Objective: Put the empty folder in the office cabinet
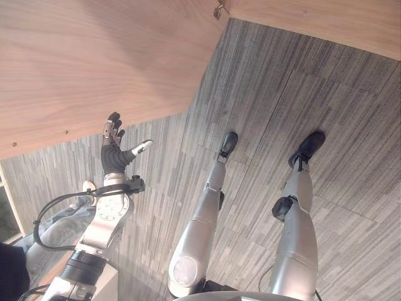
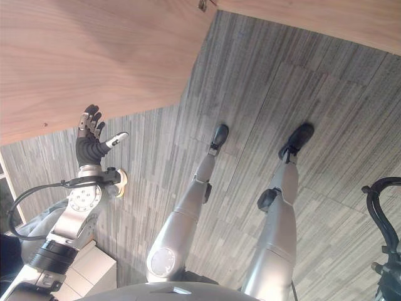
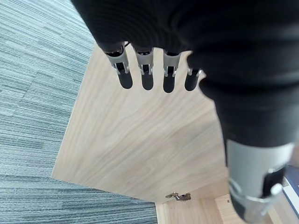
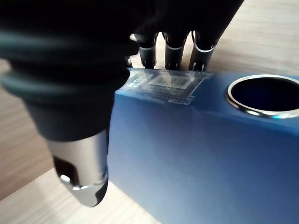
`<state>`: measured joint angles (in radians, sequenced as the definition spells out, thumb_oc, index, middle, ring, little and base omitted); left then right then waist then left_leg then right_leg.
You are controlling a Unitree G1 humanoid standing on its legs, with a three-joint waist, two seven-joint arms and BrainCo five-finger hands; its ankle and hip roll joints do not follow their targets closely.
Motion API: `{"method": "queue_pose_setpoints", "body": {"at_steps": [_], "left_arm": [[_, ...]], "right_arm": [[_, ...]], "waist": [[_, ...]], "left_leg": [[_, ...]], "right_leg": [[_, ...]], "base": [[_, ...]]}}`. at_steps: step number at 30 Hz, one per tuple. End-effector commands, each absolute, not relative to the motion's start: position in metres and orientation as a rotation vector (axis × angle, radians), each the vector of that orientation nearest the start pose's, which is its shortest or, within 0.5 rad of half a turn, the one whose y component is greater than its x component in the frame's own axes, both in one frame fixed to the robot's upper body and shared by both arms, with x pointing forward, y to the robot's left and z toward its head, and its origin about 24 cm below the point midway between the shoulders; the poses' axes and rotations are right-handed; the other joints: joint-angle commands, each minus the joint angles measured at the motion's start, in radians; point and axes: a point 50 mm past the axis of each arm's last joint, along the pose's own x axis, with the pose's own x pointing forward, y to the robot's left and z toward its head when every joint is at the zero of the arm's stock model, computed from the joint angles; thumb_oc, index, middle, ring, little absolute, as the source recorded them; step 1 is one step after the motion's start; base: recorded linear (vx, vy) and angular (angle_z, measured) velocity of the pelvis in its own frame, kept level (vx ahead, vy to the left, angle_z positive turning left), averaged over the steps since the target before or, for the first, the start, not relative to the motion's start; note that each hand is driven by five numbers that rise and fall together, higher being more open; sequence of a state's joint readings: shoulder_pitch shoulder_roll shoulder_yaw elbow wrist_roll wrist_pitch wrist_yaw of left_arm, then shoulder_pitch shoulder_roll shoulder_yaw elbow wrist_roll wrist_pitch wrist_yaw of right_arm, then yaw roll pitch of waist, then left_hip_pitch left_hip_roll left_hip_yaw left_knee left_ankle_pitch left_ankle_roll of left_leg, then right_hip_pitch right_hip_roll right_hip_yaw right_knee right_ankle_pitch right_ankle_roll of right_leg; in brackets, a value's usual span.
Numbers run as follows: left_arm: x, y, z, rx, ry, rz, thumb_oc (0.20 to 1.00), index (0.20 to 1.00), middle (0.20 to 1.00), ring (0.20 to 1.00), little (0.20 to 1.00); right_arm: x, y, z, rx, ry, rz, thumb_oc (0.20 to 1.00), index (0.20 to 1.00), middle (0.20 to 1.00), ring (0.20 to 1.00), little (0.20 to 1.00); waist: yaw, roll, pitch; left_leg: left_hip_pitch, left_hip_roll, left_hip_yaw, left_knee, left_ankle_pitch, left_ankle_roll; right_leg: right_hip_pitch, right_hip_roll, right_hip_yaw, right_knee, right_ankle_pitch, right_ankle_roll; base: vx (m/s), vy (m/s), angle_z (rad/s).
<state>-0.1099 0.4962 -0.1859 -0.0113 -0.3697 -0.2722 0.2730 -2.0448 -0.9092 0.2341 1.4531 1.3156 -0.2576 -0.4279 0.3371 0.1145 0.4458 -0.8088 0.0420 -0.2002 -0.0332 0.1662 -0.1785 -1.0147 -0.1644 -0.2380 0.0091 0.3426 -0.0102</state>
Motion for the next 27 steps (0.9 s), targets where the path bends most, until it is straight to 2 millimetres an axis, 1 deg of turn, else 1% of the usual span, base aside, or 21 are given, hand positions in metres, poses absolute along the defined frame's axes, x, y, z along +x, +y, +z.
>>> {"method": "queue_pose_setpoints", "body": {"at_steps": [1, 5, 7, 9, 11, 12, 16, 19, 20, 21, 27], "left_arm": [[0.247, 0.196, 0.089, 0.055, -0.279, 0.008, 1.0, 1.0, 1.0, 1.0, 1.0], [0.246, 0.195, 0.089, 0.05, -0.28, 0.008, 1.0, 1.0, 1.0, 1.0, 1.0], [0.248, 0.194, 0.091, 0.045, -0.286, 0.015, 1.0, 1.0, 1.0, 1.0, 1.0], [0.248, 0.194, 0.09, 0.049, -0.281, 0.022, 1.0, 1.0, 1.0, 1.0, 1.0], [0.248, 0.193, 0.09, 0.053, -0.28, 0.024, 1.0, 1.0, 1.0, 1.0, 1.0], [0.248, 0.193, 0.09, 0.06, -0.278, 0.023, 1.0, 1.0, 1.0, 1.0, 1.0], [0.249, 0.193, 0.093, 0.058, -0.294, 0.032, 1.0, 1.0, 1.0, 1.0, 1.0], [0.249, 0.193, 0.095, 0.055, -0.302, 0.037, 1.0, 1.0, 1.0, 1.0, 1.0], [0.249, 0.193, 0.096, 0.052, -0.309, 0.037, 1.0, 1.0, 1.0, 1.0, 1.0], [0.249, 0.193, 0.097, 0.052, -0.31, 0.039, 1.0, 1.0, 1.0, 1.0, 1.0], [0.249, 0.195, 0.099, 0.037, -0.321, 0.05, 1.0, 1.0, 1.0, 1.0, 1.0]], "right_arm": [[0.311, -0.35, 0.448, 0.788, -0.819, -0.717, 1.0, 1.0, 1.0, 1.0, 1.0], [0.311, -0.353, 0.443, 0.796, -0.79, -0.755, 1.0, 1.0, 1.0, 1.0, 1.0], [0.313, -0.357, 0.434, 0.837, -0.737, -0.829, 1.0, 1.0, 1.0, 1.0, 1.0], [0.315, -0.357, 0.428, 0.862, -0.696, -0.869, 1.0, 1.0, 1.0, 1.0, 1.0], [0.317, -0.356, 0.426, 0.872, -0.677, -0.878, 1.0, 1.0, 1.0, 1.0, 1.0], [0.32, -0.355, 0.421, 0.872, -0.638, -0.892, 1.0, 1.0, 1.0, 1.0, 1.0], [0.325, -0.355, 0.411, 0.867, -0.58, -0.915, 1.0, 1.0, 1.0, 1.0, 1.0], [0.327, -0.354, 0.408, 0.858, -0.557, -0.92, 1.0, 1.0, 1.0, 1.0, 1.0], [0.33, -0.353, 0.405, 0.85, -0.538, -0.921, 0.62, 0.62, 0.62, 0.62, 0.62], [0.33, -0.352, 0.404, 0.854, -0.534, -0.92, 0.2, 0.2, 0.2, 0.2, 0.2], [0.335, -0.348, 0.401, 0.816, -0.494, -0.911, 0.2, 0.2, 0.2, 0.2, 0.2]], "waist": [[0.011, 0.07, -0.18], [0.009, 0.07, -0.18], [0.005, 0.074, -0.179], [0.002, 0.074, -0.177], [0.001, 0.075, -0.177], [-0.003, 0.076, -0.176], [-0.014, 0.073, -0.171], [-0.019, 0.071, -0.167], [-0.022, 0.07, -0.164], [-0.023, 0.069, -0.164], [-0.028, 0.063, -0.16]], "left_leg": [[0.202, 0.093, -0.026, -0.054, -0.111, -0.049], [0.206, 0.091, -0.023, -0.054, -0.111, -0.048], [0.208, 0.089, -0.021, -0.054, -0.114, -0.048], [0.208, 0.088, -0.022, -0.054, -0.113, -0.049], [0.208, 0.088, -0.021, -0.054, -0.112, -0.048], [0.208, 0.087, -0.019, -0.054, -0.114, -0.048], [0.204, 0.087, -0.015, -0.054, -0.121, -0.046], [0.204, 0.088, -0.013, -0.054, -0.121, -0.045], [0.202, 0.089, -0.011, -0.054, -0.121, -0.044], [0.202, 0.09, -0.01, -0.054, -0.121, -0.044], [0.2, 0.093, -0.004, -0.054, -0.124, -0.044]], "right_leg": [[-0.039, -0.06, 0.065, 0.257, -0.353, 0.188], [-0.034, -0.059, 0.066, 0.254, -0.35, 0.189], [-0.022, -0.058, 0.065, 0.243, -0.348, 0.189], [-0.01, -0.055, 0.062, 0.228, -0.346, 0.188], [-0.008, -0.054, 0.062, 0.225, -0.345, 0.189], [-0.004, -0.052, 0.062, 0.222, -0.343, 0.188], [-0.001, -0.05, 0.063, 0.215, -0.341, 0.187], [-0.001, -0.049, 0.064, 0.214, -0.338, 0.186], [-0.002, -0.049, 0.062, 0.213, -0.337, 0.185], [-0.004, -0.048, 0.062, 0.213, -0.336, 0.185], [-0.009, -0.045, 0.067, 0.212, -0.335, 0.183]], "base": [[0.0, 0.0, 0.0], [0.0, 0.0, 0.0], [-0.01, 0.007, 0.02], [-0.01, 0.012, 0.04], [0.0, 0.0, 0.0], [0.0, 0.0, 0.0], [0.0, 0.0, 0.0], [0.0, 0.0, 0.0], [0.0, 0.0, 0.0], [0.0, 0.0, 0.0], [0.0, 0.0, 0.0]]}}
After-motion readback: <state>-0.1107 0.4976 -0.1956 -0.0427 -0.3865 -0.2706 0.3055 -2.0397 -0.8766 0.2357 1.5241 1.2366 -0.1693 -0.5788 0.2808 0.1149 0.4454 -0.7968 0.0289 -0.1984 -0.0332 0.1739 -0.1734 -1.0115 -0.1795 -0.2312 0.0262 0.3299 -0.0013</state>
